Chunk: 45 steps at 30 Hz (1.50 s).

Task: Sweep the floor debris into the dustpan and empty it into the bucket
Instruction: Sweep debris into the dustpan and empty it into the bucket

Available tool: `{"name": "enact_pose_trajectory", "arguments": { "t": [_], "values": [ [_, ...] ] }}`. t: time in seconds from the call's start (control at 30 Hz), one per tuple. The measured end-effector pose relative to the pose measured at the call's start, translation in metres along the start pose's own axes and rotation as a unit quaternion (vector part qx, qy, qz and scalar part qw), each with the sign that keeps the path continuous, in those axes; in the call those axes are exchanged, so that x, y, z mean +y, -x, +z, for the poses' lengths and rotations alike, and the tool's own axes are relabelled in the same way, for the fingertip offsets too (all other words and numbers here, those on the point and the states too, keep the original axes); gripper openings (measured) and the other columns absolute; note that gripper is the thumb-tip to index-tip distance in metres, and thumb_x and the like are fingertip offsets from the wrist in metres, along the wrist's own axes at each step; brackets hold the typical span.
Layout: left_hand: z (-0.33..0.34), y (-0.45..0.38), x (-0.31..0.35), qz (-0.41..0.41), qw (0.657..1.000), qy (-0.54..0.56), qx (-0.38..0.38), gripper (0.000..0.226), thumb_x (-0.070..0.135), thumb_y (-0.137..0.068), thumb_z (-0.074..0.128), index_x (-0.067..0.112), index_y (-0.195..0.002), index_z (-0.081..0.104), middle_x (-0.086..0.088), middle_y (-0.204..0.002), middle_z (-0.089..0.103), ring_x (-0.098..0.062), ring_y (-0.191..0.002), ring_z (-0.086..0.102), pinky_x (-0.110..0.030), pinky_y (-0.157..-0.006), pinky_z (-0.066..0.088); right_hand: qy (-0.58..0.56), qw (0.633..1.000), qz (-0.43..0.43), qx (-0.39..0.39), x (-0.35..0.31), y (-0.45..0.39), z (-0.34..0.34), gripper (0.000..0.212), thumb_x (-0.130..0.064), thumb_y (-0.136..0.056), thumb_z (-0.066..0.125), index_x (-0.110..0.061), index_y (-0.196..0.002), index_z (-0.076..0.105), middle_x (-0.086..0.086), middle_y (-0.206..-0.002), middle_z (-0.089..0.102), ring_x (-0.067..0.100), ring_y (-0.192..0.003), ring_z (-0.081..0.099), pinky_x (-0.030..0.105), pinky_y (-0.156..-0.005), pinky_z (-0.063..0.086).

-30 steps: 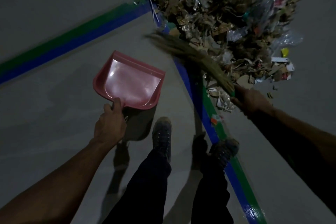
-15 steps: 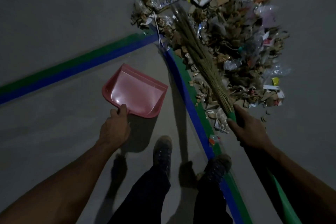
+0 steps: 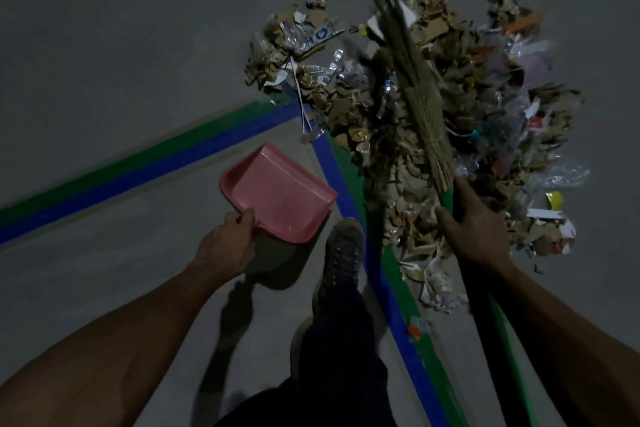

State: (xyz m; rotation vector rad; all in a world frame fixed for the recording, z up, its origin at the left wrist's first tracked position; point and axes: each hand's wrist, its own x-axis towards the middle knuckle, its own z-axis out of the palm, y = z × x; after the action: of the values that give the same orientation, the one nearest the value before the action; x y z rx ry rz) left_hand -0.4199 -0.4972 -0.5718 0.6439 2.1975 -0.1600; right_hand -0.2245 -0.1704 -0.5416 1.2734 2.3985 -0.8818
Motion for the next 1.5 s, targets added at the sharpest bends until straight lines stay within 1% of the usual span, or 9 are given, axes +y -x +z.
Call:
{"name": "enact_pose_trajectory", "arguments": {
  "t": [0.1, 0.27, 0.37, 0.5, 0.67, 0.83, 1.2, 1.33, 1.5],
  "values": [
    [-0.008, -0.043, -0.001, 0.0, 1.0, -0.012, 0.0, 0.061, 0.029, -0.096, 0.049, 0.019, -0.15, 0.021, -0.018, -0.121, 0.044, -0.037, -0.097, 0.057, -0.035, -0.073, 0.043, 0.002, 1.0, 0.015, 0.004, 0.0, -0.046, 0.005, 0.065, -0.029, -0.099, 0.053, -0.029, -0.155, 0.021, 0.012, -0.117, 0.066, 0.013, -0.068, 0.057, 0.025, -0.057, 0.042],
    [-0.023, -0.097, -0.001, 0.012, 0.999, -0.013, 0.028, 0.054, 0.033, -0.097, 0.048, 0.022, -0.145, 0.025, -0.008, -0.098, 0.042, -0.024, -0.076, 0.05, -0.03, -0.062, 0.037, 0.008, 0.999, 0.046, -0.006, -0.004, -0.104, 0.01, 0.067, -0.028, -0.099, 0.051, -0.032, -0.156, 0.015, 0.016, -0.134, 0.058, 0.035, -0.106, 0.061, 0.046, -0.085, 0.054],
    [-0.029, -0.12, -0.002, 0.018, 0.999, -0.025, 0.026, 0.055, 0.035, -0.097, 0.048, 0.023, -0.145, 0.025, -0.004, -0.094, 0.036, -0.014, -0.068, 0.041, -0.028, -0.056, 0.033, 0.029, 0.997, 0.072, -0.023, -0.001, -0.13, 0.012, 0.066, -0.029, -0.099, 0.051, -0.031, -0.156, 0.018, 0.016, -0.136, 0.056, 0.038, -0.108, 0.061, 0.05, -0.087, 0.053],
    [-0.034, -0.145, 0.007, 0.039, 0.998, -0.022, 0.038, 0.054, 0.032, -0.097, 0.048, 0.022, -0.145, 0.027, -0.004, -0.094, 0.036, -0.008, -0.062, 0.036, -0.024, -0.051, 0.029, 0.05, 0.997, 0.034, -0.039, 0.002, -0.141, 0.024, 0.053, -0.027, -0.097, 0.054, -0.024, -0.145, 0.034, 0.017, -0.127, 0.059, 0.036, -0.101, 0.061, 0.04, -0.076, 0.051],
    [-0.037, -0.169, 0.031, 0.088, 0.994, 0.002, 0.068, 0.05, 0.022, -0.095, 0.051, 0.016, -0.142, 0.036, -0.006, -0.092, 0.036, -0.003, -0.058, 0.023, -0.019, -0.047, 0.017, 0.088, 0.993, -0.003, -0.085, 0.006, -0.124, 0.055, 0.062, -0.029, -0.096, 0.056, -0.027, -0.151, 0.028, 0.015, -0.114, 0.065, 0.026, -0.074, 0.055, 0.026, -0.057, 0.037],
    [-0.042, -0.185, 0.045, 0.113, 0.991, 0.0, 0.079, 0.053, 0.021, -0.091, 0.055, 0.015, -0.141, 0.036, -0.017, -0.1, 0.048, -0.007, -0.058, 0.023, -0.021, -0.047, 0.017, 0.081, 0.992, -0.014, -0.096, 0.01, -0.089, 0.077, 0.067, -0.032, -0.096, 0.053, -0.029, -0.155, 0.021, 0.017, -0.125, 0.06, 0.033, -0.1, 0.061, 0.037, -0.071, 0.049],
    [-0.062, -0.191, 0.07, 0.151, 0.985, -0.058, 0.062, 0.048, 0.028, -0.095, 0.049, 0.019, -0.14, 0.033, -0.006, -0.092, 0.038, -0.013, -0.068, 0.038, -0.023, -0.048, 0.022, 0.048, 0.997, 0.025, 0.056, 0.012, -0.102, -0.012, 0.067, -0.028, -0.097, 0.055, -0.033, -0.155, 0.022, 0.017, -0.103, 0.063, 0.023, -0.074, 0.049, 0.029, -0.059, 0.035],
    [-0.072, -0.197, 0.08, 0.178, 0.979, -0.08, 0.06, 0.044, 0.027, -0.096, 0.048, 0.018, -0.137, 0.037, -0.008, -0.099, 0.046, -0.017, -0.074, 0.043, -0.026, -0.052, 0.031, 0.085, 0.99, 0.077, 0.076, 0.031, -0.141, -0.046, 0.06, -0.024, -0.093, 0.057, -0.032, -0.148, 0.033, 0.021, -0.112, 0.064, 0.037, -0.09, 0.061, 0.034, -0.067, 0.038],
    [-0.083, -0.209, 0.086, 0.241, 0.965, -0.099, 0.026, 0.044, 0.024, -0.094, 0.042, 0.014, -0.137, 0.039, -0.014, -0.116, 0.053, -0.028, -0.1, 0.054, -0.042, -0.085, 0.049, 0.113, 0.985, 0.133, 0.002, 0.059, -0.182, -0.066, 0.04, -0.024, -0.088, 0.064, -0.017, -0.125, 0.049, 0.02, -0.108, 0.063, 0.038, -0.093, 0.062, 0.038, -0.073, 0.047]
  ]
}}
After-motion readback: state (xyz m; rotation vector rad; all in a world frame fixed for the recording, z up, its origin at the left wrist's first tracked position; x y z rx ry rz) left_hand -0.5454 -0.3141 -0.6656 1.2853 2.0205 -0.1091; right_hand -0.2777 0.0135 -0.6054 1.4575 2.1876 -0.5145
